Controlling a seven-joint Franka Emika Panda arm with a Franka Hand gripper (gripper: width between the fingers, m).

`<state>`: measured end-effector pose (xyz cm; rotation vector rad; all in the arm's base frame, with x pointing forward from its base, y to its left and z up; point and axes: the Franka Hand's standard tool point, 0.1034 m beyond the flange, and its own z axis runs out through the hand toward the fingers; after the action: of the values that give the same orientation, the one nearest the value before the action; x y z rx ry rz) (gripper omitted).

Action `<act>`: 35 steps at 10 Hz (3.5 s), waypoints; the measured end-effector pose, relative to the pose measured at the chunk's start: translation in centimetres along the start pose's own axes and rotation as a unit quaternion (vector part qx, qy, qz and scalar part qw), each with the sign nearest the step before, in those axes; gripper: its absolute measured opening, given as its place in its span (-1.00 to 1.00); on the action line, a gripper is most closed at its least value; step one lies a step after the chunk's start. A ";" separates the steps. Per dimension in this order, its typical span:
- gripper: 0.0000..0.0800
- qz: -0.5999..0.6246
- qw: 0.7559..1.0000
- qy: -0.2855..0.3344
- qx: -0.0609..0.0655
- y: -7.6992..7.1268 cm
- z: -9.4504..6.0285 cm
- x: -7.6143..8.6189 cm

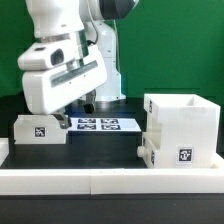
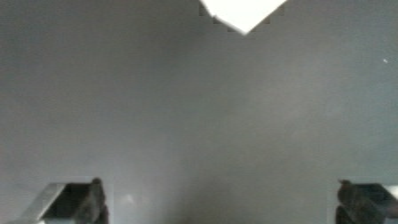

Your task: Assemble drawer

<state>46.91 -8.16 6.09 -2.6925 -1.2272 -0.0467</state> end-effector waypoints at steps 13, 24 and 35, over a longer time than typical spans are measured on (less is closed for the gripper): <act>0.62 0.303 0.951 0.023 -0.063 -2.4 0.7 -6.3; -0.04 0.314 0.945 0.028 -0.083 -3.8 5.5 -8.4; -0.89 0.293 0.953 0.031 -0.063 -5.0 2.2 0.1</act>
Offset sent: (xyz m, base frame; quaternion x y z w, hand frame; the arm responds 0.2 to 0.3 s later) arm -0.0485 -0.0296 0.0057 -0.0152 0.0300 0.2185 0.9753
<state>43.09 -4.53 4.73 -3.0216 -0.3796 -0.1295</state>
